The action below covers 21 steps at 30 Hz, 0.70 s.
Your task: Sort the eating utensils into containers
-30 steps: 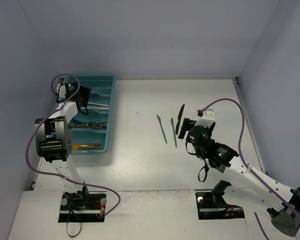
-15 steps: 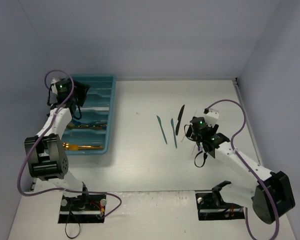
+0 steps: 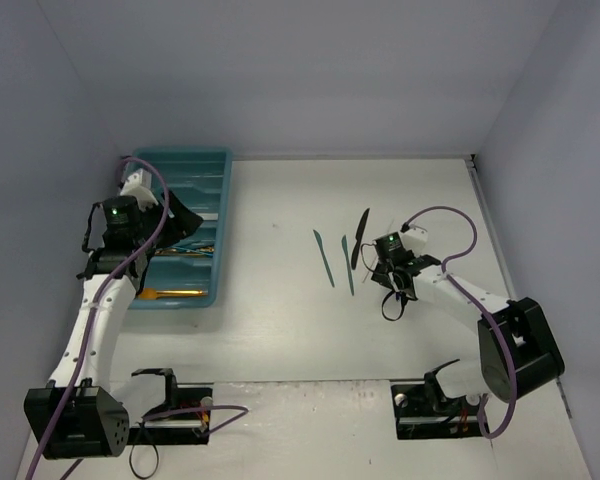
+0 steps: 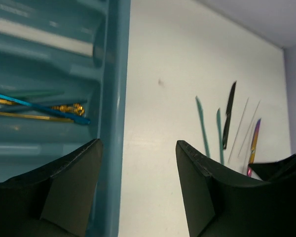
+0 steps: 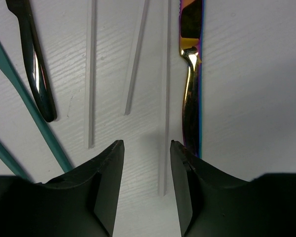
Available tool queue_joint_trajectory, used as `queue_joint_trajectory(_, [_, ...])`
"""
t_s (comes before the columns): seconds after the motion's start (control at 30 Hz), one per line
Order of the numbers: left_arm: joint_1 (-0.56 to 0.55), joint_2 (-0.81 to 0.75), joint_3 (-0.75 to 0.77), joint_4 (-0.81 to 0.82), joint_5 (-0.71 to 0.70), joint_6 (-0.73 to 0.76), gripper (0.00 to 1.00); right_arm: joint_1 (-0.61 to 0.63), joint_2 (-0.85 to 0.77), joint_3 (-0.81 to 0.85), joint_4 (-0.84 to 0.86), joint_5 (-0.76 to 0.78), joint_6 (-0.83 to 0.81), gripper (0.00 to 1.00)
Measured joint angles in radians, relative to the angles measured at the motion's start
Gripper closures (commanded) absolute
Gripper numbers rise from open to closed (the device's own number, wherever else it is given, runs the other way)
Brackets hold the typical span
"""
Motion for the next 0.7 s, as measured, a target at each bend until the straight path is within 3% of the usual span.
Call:
queue_joint_trajectory(0.2, [-0.006, 0.032, -0.114, -0.033, 0.046, 0.054, 0.42, 0.000, 0.027, -0.017, 0.031, -0.023, 0.020, 0.62])
queue_joint_trajectory(0.5, [-0.007, 0.038, -0.117, -0.030, 0.086, 0.073, 0.42, 0.000, 0.075, -0.046, 0.054, -0.024, 0.036, 0.63])
queue_joint_trajectory(0.6, [-0.007, 0.038, -0.117, -0.028, 0.090, 0.074, 0.42, 0.000, 0.083, -0.048, 0.071, -0.013, 0.036, 0.69])
queue_joint_trajectory(0.7, [-0.007, 0.038, -0.117, -0.026, 0.091, 0.074, 0.42, 0.000, 0.093, -0.048, 0.089, 0.002, 0.036, 0.81])
